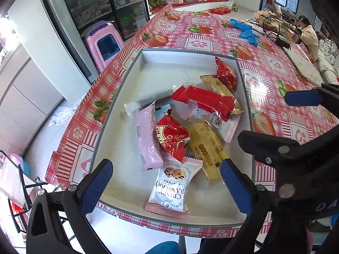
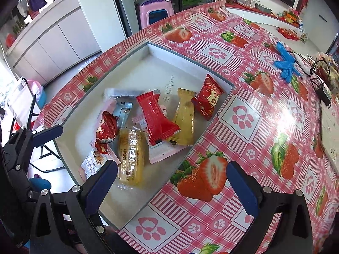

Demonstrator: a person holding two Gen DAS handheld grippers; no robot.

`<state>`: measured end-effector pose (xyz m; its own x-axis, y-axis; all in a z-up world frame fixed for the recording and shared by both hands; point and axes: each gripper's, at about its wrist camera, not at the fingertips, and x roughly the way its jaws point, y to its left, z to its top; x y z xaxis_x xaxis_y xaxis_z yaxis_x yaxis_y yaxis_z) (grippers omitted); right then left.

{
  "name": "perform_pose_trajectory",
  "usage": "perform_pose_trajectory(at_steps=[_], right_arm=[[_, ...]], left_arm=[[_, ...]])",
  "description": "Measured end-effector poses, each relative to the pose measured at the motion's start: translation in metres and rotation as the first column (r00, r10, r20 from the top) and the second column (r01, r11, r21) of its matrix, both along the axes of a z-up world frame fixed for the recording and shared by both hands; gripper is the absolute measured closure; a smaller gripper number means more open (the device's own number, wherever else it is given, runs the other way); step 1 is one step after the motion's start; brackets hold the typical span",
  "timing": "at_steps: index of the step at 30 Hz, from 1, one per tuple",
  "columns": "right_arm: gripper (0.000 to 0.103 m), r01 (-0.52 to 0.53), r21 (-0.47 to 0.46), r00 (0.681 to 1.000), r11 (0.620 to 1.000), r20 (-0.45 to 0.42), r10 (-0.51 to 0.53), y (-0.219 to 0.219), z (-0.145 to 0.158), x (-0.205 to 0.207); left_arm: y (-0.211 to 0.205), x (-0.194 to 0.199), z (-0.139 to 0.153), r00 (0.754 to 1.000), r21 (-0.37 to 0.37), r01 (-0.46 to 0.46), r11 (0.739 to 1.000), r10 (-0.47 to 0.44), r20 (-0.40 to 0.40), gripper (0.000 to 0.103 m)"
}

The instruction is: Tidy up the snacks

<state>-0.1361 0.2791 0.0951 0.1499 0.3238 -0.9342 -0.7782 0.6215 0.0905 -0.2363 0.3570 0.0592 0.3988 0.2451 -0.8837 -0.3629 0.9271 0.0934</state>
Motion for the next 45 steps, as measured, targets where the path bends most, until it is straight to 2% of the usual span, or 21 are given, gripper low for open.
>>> perform_pose_trajectory(at_steps=[9, 21, 45], right_arm=[[0.000, -0.032, -0.026, 0.999, 0.999, 0.020, 0.033, 0.005, -0.001, -0.007], [0.000, -0.060, -0.104, 0.991, 0.993, 0.112, 0.072, 0.007, -0.004, -0.013], [0.000, -0.075, -0.112, 0.991, 0.991, 0.103, 0.087, 0.011, -0.007, -0.017]], left_arm=[[-0.006, -0.003, 0.002, 1.000, -0.010, 0.018, 1.000, -0.018, -0.012, 0.002], [-0.002, -0.011, -0.002, 1.000, -0.001, 0.002, 1.000, -0.002, -0.019, 0.001], [-0.005, -0.013, -0.003, 1.000, -0.002, 0.010, 1.000, -0.010, -0.017, 0.002]])
